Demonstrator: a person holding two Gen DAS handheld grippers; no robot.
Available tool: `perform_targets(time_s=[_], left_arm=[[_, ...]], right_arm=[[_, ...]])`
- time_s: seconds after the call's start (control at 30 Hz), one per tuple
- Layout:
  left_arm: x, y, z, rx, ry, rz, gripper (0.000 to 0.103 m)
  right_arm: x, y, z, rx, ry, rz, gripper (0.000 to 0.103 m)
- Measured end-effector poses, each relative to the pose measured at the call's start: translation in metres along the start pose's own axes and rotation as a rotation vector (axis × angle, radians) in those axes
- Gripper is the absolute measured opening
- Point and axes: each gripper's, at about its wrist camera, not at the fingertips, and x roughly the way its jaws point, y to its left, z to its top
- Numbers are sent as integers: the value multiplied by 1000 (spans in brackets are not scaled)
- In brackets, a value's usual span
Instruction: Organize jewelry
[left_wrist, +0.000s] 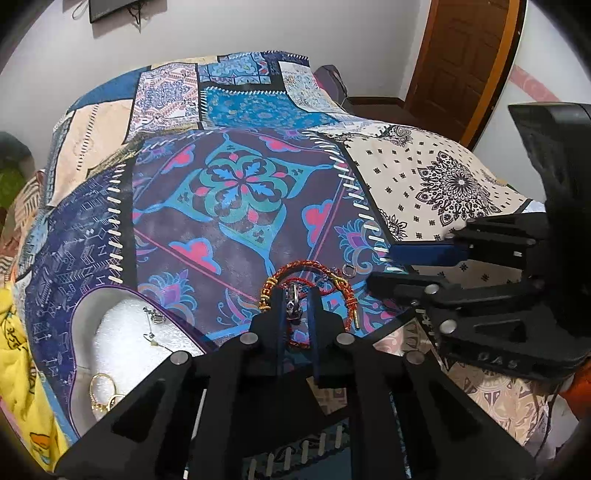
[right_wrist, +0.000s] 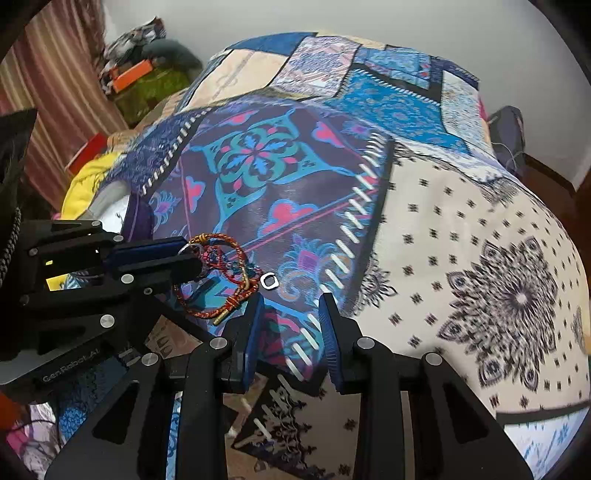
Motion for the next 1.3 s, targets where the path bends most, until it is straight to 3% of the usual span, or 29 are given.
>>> perform_targets(time_s=[0.37, 0.63, 1.03, 1.3], left_arm=[[1, -2, 1, -8, -11, 27, 2], [-15, 5, 3, -45, -59, 8, 2], [-29, 12, 2, -87, -88, 11, 2], [-58, 17, 3, -91, -146, 31, 2]], right_arm=[[11, 9, 6, -55, 22, -13, 27], [17, 14, 10, -83, 12, -6, 9], [4, 6, 13, -6, -33, 25, 9], [-31, 10, 24, 12, -117, 25, 9]])
